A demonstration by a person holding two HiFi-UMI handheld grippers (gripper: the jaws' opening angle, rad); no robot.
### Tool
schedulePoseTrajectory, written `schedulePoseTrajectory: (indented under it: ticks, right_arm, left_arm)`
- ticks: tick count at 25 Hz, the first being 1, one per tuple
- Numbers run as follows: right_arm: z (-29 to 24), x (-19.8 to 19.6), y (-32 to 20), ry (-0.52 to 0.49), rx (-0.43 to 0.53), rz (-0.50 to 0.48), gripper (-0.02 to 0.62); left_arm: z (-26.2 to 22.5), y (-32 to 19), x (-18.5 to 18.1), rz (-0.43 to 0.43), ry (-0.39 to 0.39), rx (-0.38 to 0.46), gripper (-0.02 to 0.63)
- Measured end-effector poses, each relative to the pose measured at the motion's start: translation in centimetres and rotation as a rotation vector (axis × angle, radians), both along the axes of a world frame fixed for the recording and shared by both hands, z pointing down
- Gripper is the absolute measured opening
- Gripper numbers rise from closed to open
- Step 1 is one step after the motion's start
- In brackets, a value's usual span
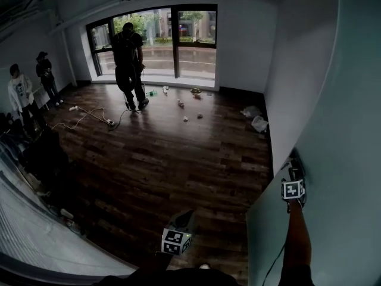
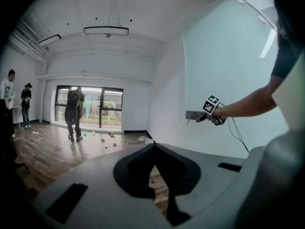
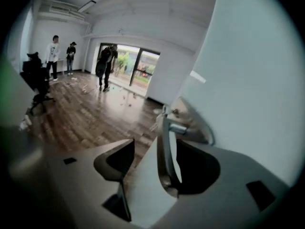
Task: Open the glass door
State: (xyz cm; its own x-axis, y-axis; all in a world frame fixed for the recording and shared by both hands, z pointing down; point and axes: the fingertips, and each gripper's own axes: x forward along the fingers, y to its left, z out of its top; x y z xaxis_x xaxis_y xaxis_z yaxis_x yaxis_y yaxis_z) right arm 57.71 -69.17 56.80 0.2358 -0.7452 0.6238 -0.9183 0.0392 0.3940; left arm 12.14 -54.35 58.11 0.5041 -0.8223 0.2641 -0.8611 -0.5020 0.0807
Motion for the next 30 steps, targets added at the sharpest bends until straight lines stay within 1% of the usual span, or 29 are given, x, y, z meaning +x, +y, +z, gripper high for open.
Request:
schedulePoseTrajectory:
  ticks: [1,3,5,6,8,10,12,14,15,16,18,19,20,22,25,28,30]
  right_arm:
    - [-1.4,-0.3,0.4,0.017,0.104,0.018,0.262]
    - [-3.8,-1.5,2.3,0.041,0.263,0.042,0.262]
    - [-5.8,-3.9,4.8,0.067,0.362,0.023,0.262]
    - [-6.5,-5.6,6.3,0.052,0.395,-0.002,0.262]
    - [-7.3,-9.8,9.8,-0.042,0.458,-0.05,0.262]
    - [-7.6,-14.9,14.1,-0.177,0.524,-0.07,0.262]
    - [-7.8,-20.9,18.7,-0.308,0.577,-0.084,0.261]
    - [-7.8,-26.7,22.8,-0.39,0.6,-0.114,0.259]
    - [-7.7,-29.3,24.7,-0.407,0.602,-0.137,0.253]
    - [-7.8,-31.4,26.3,-0.409,0.605,-0.16,0.228]
    - [-8.0,-34.3,29.1,-0.395,0.624,-0.186,0.133]
    - [-7.9,-35.1,30.1,-0.391,0.63,-0.189,0.054]
    - [-7.7,-35.7,31.1,-0.392,0.626,-0.192,0.029]
    - [-7.3,-36.8,33.1,-0.407,0.611,-0.206,0.018]
    - [-7.9,-39.1,36.4,-0.396,0.635,-0.237,0.017]
    - [-8.1,-39.3,38.8,-0.342,0.653,-0.237,0.017]
    - [-8.0,-39.0,40.4,-0.332,0.657,-0.237,0.017]
  left_arm:
    - [-0.2,0.4,-0.6,0.0,-0.001,0.002,0.003]
    - [-0.6,1.2,-1.8,0.0,-0.004,0.005,0.003]
    - [-0.9,2.3,-3.1,-0.001,-0.007,0.004,0.003]
    - [-1.0,2.9,-3.7,-0.005,-0.005,0.004,0.003]
    - [-1.4,4.4,-4.7,-0.018,0.01,0.005,0.003]
    - [-1.6,6.1,-5.6,-0.017,0.027,0.007,0.003]
    - [-1.6,8.0,-6.4,0.001,0.04,0.007,0.003]
    - [-2.0,10.3,-7.3,0.019,0.058,0.012,0.003]
    - [-2.3,11.5,-7.7,0.026,0.069,0.019,0.003]
    - [-2.6,12.6,-8.0,0.034,0.078,0.027,0.003]
    - [-3.2,14.4,-8.7,0.047,0.091,0.045,0.003]
    - [-3.3,15.2,-8.8,0.052,0.096,0.05,0.003]
    - [-3.3,16.0,-8.8,0.056,0.1,0.052,0.003]
    - [-3.2,17.5,-8.7,0.066,0.105,0.05,0.003]
    - [-3.4,20.0,-9.4,0.078,0.104,0.057,0.003]
    - [-4.4,21.9,-9.4,0.084,0.105,0.085,0.003]
    - [-4.8,23.2,-8.8,0.084,0.099,0.102,0.003]
